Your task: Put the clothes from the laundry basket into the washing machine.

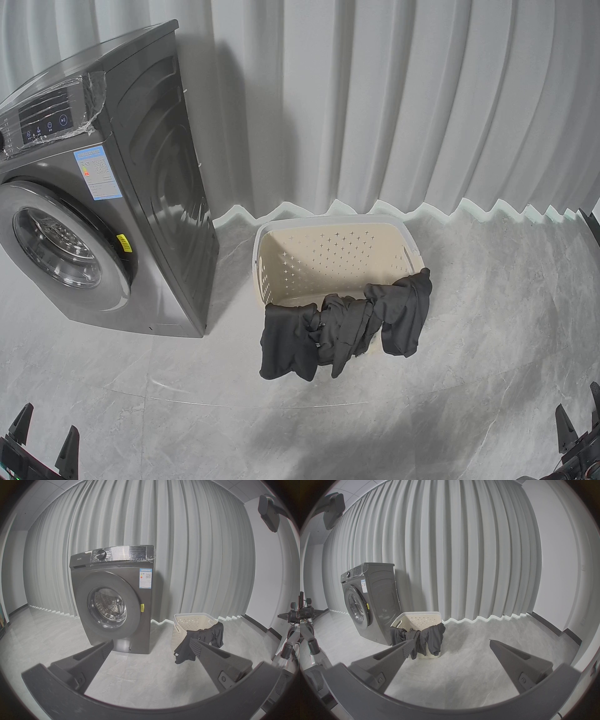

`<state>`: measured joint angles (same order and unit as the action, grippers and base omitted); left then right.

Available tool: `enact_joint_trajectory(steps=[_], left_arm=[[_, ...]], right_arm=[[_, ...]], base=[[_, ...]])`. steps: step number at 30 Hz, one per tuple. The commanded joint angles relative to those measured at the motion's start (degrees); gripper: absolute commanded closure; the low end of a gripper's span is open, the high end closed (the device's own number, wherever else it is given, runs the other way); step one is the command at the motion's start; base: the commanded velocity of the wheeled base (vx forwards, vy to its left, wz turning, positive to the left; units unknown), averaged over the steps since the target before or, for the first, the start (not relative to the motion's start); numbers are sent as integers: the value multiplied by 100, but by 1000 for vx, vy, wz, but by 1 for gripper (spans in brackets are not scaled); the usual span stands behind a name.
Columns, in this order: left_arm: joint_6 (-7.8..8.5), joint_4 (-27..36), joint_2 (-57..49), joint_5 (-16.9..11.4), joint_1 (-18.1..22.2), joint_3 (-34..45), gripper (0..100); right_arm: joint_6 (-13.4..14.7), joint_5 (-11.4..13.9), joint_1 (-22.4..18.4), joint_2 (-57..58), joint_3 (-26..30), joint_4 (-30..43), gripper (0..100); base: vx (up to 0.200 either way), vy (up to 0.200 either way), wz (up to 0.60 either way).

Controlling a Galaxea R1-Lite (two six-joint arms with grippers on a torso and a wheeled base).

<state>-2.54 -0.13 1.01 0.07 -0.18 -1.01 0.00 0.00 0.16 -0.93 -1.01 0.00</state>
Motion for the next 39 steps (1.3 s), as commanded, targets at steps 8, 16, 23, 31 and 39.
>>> enact_joint_trajectory(steps=[8,16,23,31,39], left_arm=[[-1,5,-92,1,1,92,0],[-1,5,-92,1,1,92,0],[-1,-4,-92,1,1,92,0],[-1,-4,-92,1,1,101,0],[-1,-4,-92,10,1,92,0]], right_arm=[[0,0,2,93,101,0,0],[0,0,2,93,101,0,0],[0,0,2,93,101,0,0],[0,-9,2,93,101,0,0],[0,-9,2,93,101,0,0]], base=[[0,0,0],[150,0,0],[200,0,0],[50,0,0],[0,-200,0]])
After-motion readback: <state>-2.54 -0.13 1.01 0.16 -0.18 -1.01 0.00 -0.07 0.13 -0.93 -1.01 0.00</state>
